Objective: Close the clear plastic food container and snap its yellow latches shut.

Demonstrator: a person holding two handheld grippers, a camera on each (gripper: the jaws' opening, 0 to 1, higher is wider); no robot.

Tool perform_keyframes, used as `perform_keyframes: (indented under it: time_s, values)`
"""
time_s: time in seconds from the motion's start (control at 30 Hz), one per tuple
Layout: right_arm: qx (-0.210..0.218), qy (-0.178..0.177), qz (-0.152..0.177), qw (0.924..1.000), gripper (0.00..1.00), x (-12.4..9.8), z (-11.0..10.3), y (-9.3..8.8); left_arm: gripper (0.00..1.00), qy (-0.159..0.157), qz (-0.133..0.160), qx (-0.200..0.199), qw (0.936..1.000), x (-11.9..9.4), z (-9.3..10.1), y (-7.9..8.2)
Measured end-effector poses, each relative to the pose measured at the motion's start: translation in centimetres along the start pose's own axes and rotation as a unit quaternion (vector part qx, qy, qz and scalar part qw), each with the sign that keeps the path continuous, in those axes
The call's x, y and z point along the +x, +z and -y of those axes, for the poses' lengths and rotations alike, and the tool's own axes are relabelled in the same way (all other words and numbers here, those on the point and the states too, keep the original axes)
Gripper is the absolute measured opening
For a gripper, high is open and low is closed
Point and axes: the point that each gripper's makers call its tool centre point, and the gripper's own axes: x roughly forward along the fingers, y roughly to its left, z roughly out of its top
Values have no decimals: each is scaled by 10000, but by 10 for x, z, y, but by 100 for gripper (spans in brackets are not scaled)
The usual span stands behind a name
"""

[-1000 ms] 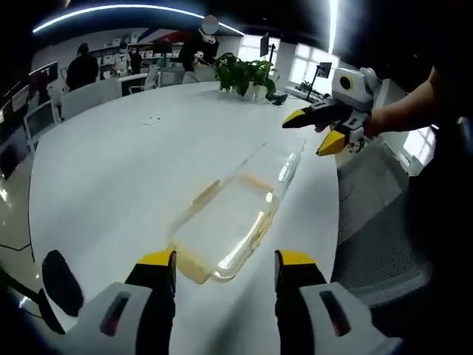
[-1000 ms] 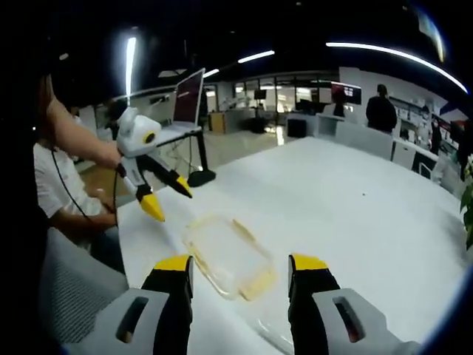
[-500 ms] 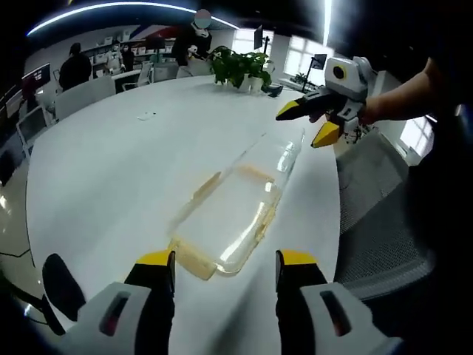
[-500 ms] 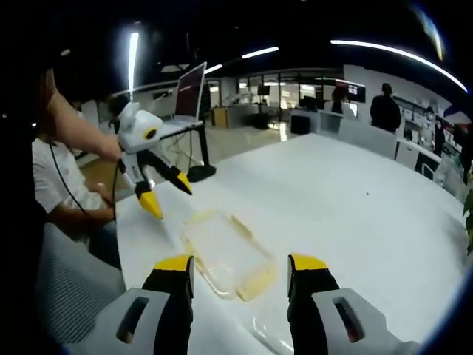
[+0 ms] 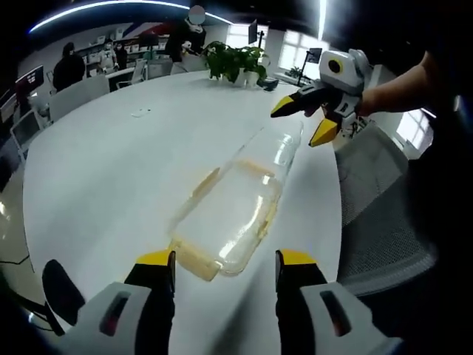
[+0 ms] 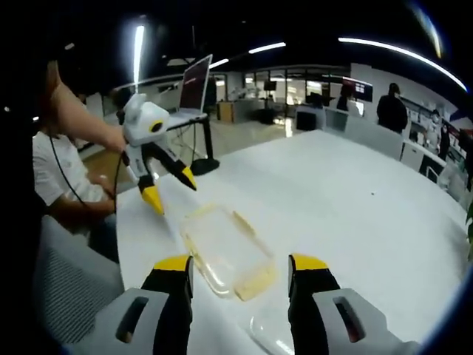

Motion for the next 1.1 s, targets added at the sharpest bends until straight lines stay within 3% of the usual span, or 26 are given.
perform_keyframes:
  time_s: [0.67, 0.93, 1.1]
  values:
    - [-519, 253, -423, 9974, 52, 15, 4, -8, 54, -182, -275, 305, 9990, 11, -9, -5]
    - [-376, 345, -490, 9975, 51, 20, 10, -9, 53, -225, -401, 446, 9979, 16, -11, -9]
    - [-562, 519, -697, 9946, 50, 25, 7, -17, 53, -307, -462, 541, 9970, 20, -10, -11]
